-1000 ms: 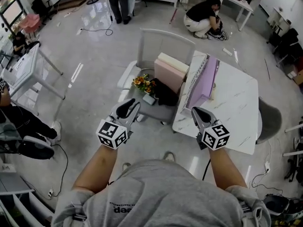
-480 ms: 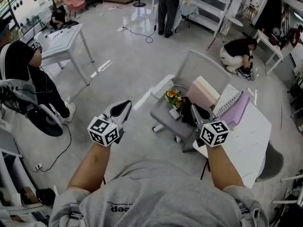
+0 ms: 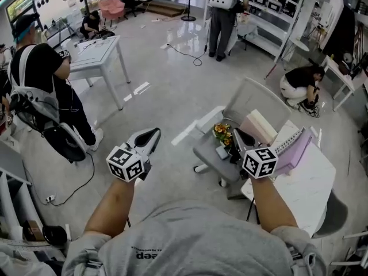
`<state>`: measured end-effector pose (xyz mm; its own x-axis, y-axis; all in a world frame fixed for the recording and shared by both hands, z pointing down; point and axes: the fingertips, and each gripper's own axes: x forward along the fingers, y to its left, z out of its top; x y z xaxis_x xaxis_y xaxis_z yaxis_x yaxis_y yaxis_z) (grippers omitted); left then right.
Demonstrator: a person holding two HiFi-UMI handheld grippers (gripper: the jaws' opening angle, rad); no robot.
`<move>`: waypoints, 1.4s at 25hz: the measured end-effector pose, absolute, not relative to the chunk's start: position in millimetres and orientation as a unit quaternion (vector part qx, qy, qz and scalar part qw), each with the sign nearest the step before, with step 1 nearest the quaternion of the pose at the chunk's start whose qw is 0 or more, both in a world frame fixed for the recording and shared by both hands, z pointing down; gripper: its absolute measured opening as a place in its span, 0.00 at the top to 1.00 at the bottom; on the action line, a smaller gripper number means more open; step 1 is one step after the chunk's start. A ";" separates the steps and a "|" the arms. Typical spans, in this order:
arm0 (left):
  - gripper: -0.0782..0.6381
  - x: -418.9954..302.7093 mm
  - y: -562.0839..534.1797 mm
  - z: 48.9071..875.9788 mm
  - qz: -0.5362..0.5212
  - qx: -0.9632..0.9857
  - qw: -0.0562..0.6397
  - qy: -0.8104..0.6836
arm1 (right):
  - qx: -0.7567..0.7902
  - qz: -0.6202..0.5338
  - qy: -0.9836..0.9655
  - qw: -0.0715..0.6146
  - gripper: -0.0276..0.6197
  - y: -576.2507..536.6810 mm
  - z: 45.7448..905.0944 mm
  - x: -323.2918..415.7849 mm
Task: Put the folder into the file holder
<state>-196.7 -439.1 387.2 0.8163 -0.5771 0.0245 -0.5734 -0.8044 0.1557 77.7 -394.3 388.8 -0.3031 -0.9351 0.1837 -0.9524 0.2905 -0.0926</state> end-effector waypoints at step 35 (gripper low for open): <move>0.81 -189.8 -441.9 371.2 -0.009 0.955 0.074 -0.286 | 0.599 0.077 -0.794 0.068 0.96 -394.9 376.4 83.6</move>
